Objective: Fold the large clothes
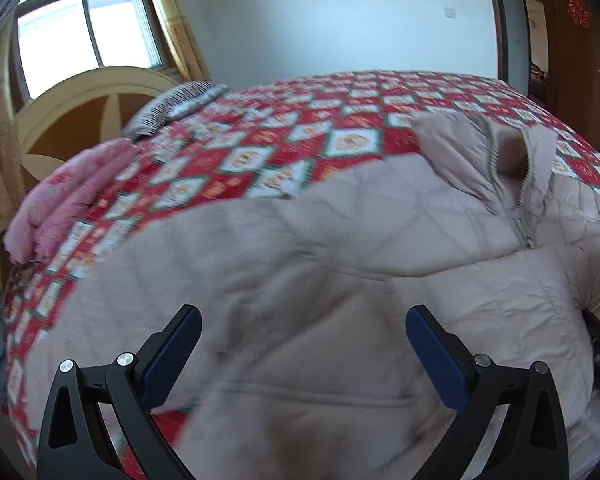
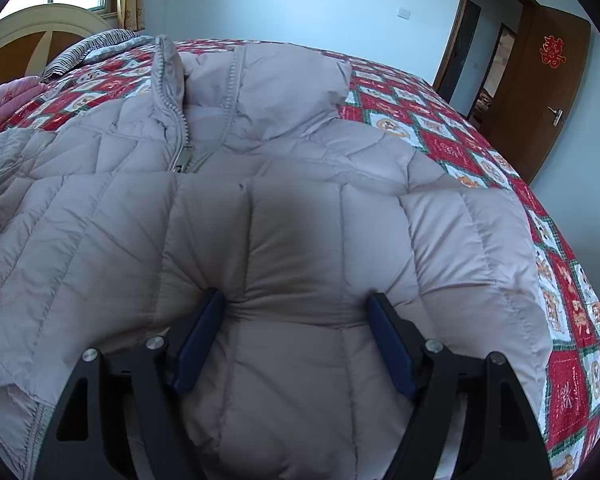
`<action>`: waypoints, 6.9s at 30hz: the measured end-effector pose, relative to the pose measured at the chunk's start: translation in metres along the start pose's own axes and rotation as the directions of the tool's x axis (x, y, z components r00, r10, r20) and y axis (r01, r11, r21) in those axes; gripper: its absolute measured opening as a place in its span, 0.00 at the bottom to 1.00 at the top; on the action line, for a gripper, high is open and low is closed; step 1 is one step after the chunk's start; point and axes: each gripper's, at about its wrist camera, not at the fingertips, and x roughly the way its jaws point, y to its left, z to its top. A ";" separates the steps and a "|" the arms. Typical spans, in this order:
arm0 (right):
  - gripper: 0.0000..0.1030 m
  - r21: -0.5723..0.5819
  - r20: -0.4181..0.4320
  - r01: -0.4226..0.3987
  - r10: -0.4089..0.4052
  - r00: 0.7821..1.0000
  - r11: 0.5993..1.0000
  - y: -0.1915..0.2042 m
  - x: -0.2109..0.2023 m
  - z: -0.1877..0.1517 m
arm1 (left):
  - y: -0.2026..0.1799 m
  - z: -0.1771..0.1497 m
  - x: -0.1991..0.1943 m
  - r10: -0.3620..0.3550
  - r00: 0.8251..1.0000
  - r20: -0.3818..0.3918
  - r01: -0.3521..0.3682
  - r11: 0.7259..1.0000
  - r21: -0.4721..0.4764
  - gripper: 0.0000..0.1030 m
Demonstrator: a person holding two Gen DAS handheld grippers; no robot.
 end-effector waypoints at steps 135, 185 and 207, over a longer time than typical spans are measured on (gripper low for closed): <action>0.68 0.181 0.042 -0.177 0.172 0.984 0.967 0.010 -0.016 0.008 | -0.019 0.012 0.070 -0.111 0.994 -0.009 0.112 0.992 0.054 0.96; 0.72 0.059 -0.005 -0.007 0.007 1.000 0.998 0.042 -0.003 0.007 | -0.020 0.011 0.081 -0.099 0.993 -0.057 0.102 0.993 0.054 0.99; 0.73 0.085 0.013 -0.035 0.034 0.999 0.996 0.038 -0.006 0.006 | -0.050 0.010 0.063 -0.203 0.978 -0.046 0.207 0.968 0.139 0.99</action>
